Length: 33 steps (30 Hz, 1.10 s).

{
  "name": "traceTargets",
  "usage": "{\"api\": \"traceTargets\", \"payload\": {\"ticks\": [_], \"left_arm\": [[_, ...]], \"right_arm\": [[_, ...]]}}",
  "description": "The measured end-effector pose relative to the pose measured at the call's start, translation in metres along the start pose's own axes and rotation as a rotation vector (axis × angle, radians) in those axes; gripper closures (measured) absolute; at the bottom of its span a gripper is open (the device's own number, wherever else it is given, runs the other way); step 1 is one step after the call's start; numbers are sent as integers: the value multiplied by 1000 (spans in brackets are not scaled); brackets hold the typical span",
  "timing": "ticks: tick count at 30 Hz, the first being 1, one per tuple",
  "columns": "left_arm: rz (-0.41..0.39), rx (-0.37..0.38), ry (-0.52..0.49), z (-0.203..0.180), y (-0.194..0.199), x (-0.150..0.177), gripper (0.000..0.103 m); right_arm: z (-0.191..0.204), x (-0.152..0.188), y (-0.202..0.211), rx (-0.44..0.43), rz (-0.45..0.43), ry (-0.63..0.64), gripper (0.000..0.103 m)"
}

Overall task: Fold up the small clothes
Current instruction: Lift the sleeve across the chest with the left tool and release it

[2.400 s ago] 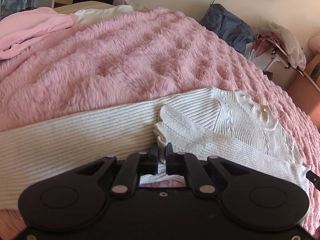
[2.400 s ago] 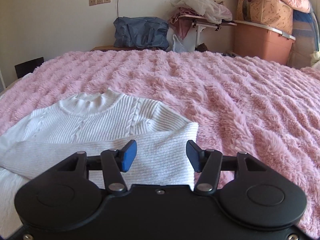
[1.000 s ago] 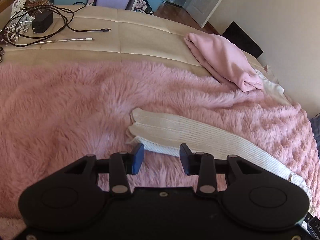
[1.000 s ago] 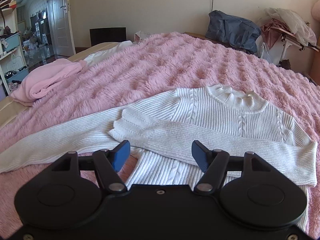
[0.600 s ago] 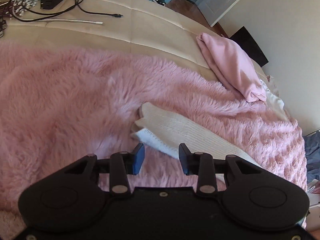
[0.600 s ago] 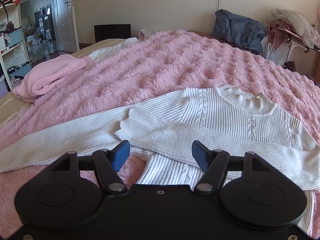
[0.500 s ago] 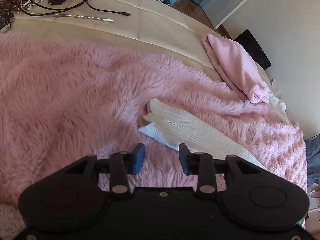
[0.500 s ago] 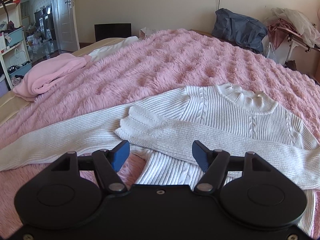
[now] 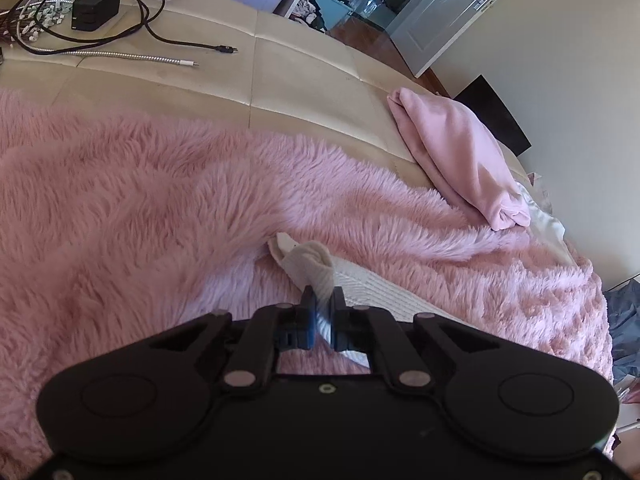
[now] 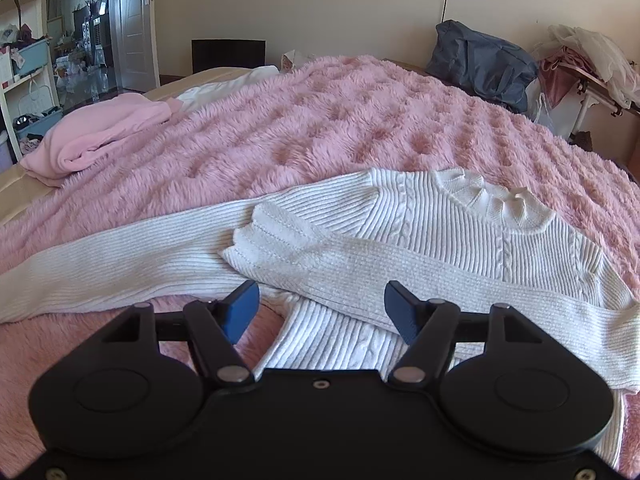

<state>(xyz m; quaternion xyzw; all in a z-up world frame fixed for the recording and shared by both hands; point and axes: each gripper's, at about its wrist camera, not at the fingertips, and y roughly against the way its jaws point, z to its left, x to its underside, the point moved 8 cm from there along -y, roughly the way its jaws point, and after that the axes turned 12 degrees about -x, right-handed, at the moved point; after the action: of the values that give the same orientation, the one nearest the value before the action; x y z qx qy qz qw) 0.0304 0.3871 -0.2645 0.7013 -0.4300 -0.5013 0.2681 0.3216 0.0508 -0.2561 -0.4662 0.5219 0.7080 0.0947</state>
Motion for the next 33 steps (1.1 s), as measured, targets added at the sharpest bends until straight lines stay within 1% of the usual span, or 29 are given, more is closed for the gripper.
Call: {"api": "traceTargets", "payload": {"ticks": [3, 6, 11, 14, 16, 21, 24, 25, 28, 33], "left_arm": [[-29, 36, -15, -7, 13, -5, 100], [-62, 104, -45, -24, 33, -12, 100], [-97, 269, -105, -80, 78, -19, 100], [-91, 362, -153, -121, 100, -10, 100], [-81, 421, -199, -153, 114, 3, 100], [-17, 561, -305, -226, 141, 56, 100], [24, 636, -369, -260, 156, 96, 100], [38, 659, -396, -275, 161, 114, 100], [99, 720, -446, -305, 171, 160, 100], [187, 800, -528, -345, 182, 238, 100]], "right_arm": [[-8, 6, 1, 3, 10, -41, 33], [-13, 10, 8, 7, 8, -51, 33], [-24, 17, 29, 1, 2, -76, 33], [-35, 22, 48, -6, -14, -105, 33], [-45, 26, 62, 1, -28, -119, 33], [-83, 38, 97, 37, -55, -172, 32], [-111, 47, 117, 68, -64, -211, 32], [-120, 50, 123, 81, -66, -223, 32], [-146, 61, 141, 110, -74, -260, 31], [-184, 80, 163, 164, -78, -304, 31]]}}
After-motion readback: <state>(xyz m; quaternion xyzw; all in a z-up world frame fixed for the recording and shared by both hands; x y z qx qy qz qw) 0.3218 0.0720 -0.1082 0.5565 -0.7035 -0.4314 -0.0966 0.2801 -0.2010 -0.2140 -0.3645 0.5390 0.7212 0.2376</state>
